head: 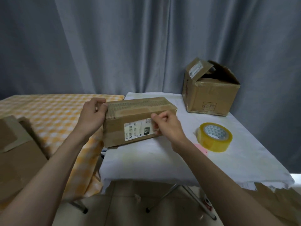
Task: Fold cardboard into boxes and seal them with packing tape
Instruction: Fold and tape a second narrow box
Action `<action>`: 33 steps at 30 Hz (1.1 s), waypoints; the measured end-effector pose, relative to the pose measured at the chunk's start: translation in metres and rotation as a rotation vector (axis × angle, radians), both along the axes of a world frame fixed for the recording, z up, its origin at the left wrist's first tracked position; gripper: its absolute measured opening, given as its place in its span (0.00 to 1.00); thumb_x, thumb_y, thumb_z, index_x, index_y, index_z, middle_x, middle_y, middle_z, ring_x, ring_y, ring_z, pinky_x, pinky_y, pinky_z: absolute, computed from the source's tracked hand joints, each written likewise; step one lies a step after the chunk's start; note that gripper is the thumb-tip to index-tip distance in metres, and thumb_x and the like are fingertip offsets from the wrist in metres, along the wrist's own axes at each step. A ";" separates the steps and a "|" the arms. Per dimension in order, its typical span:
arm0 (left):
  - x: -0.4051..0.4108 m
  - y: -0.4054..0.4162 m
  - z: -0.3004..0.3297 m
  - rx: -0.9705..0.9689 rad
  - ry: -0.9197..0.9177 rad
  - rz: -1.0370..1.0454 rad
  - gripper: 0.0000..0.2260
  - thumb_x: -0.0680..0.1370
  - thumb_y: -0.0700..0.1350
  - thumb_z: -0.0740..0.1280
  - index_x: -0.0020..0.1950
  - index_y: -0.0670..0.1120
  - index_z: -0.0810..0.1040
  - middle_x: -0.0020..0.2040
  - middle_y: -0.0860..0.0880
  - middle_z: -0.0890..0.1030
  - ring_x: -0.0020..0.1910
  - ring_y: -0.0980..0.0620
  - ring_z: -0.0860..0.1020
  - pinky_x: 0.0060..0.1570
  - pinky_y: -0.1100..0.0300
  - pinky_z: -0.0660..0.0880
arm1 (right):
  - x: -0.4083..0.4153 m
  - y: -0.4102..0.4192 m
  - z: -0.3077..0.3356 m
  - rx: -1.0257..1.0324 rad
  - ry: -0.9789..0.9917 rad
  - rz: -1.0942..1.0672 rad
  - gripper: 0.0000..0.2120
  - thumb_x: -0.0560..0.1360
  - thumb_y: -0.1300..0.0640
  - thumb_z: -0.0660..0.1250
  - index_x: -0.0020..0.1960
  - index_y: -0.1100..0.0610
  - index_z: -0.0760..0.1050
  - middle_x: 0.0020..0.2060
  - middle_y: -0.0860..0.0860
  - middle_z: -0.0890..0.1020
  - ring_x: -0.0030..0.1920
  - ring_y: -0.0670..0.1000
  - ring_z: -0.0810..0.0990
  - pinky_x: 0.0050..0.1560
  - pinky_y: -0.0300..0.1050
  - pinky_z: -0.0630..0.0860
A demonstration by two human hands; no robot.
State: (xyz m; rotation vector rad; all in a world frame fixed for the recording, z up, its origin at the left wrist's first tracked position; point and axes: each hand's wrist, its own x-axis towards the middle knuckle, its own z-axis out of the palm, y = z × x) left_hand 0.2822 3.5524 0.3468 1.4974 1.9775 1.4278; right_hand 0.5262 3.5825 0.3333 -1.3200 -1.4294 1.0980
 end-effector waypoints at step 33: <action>0.148 -0.018 0.025 0.144 0.434 -0.267 0.26 0.69 0.67 0.64 0.60 0.54 0.80 0.59 0.55 0.77 0.59 0.54 0.73 0.59 0.55 0.70 | 0.178 0.009 -0.023 0.009 -1.135 0.014 0.23 0.75 0.57 0.68 0.69 0.53 0.73 0.68 0.56 0.76 0.69 0.58 0.71 0.69 0.45 0.62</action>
